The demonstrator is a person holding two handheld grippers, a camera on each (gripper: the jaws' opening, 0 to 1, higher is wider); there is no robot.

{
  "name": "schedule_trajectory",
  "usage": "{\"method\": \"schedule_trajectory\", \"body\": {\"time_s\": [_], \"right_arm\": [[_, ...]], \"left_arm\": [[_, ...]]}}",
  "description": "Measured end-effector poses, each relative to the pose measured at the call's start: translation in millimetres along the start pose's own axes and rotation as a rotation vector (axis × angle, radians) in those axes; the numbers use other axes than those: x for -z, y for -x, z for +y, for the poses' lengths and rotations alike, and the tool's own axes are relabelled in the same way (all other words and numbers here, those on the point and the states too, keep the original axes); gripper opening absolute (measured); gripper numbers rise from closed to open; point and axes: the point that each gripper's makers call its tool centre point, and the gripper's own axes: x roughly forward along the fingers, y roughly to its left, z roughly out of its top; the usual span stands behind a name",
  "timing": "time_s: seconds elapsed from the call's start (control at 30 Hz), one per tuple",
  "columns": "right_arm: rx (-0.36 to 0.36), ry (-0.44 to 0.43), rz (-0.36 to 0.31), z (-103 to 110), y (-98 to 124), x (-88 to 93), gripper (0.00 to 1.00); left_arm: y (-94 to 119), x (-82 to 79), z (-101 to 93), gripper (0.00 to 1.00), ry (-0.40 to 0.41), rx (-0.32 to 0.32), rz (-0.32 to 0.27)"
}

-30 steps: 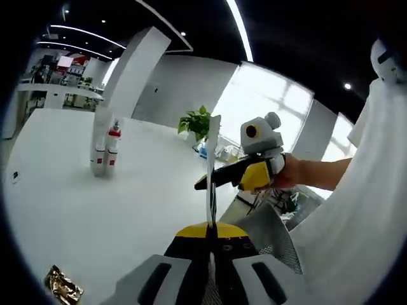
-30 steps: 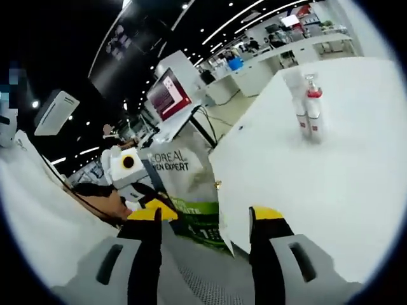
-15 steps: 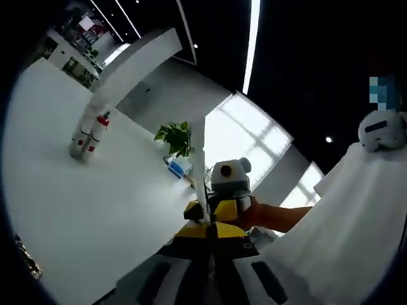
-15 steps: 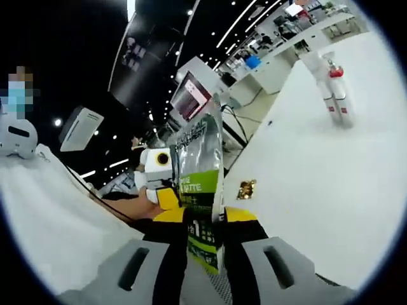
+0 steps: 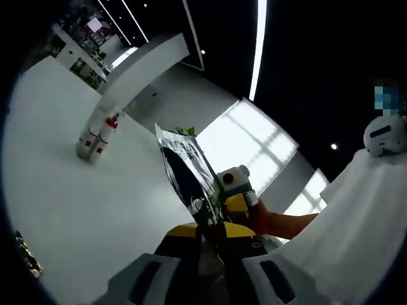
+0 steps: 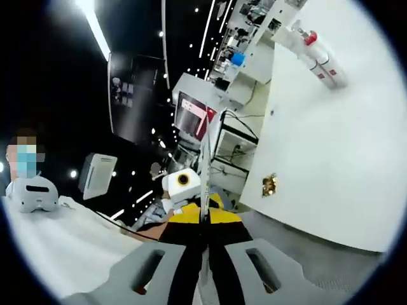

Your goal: Arrange the skincare products in the storage area until every visible bottle or jar stands upright without overlapping.

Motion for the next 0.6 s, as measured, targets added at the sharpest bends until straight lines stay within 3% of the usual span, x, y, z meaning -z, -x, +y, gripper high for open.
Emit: {"method": "schedule_trajectory", "body": {"time_s": [0.07, 0.3, 0.37, 0.6], "right_arm": [[-0.018, -0.015, -0.045, 3, -3, -6.2, 0.0], [0.008, 0.001, -0.045, -3, -10, -4.1, 0.0], [0.026, 0.031, -0.045, -5, -12, -3.9, 0.0], [0.055, 0.119, -0.008, -7, -10, -3.5, 0.02]], "left_arm": [[-2, 2.8, -1.6, 0.16, 0.002, 0.006, 0.015], [2, 2.0, 0.9, 0.09, 0.047, 0.002, 0.012], [4, 0.3, -0.2, 0.04, 0.024, 0.002, 0.005], [3, 0.1, 0.4, 0.02, 0.059, 0.003, 0.007]]}}
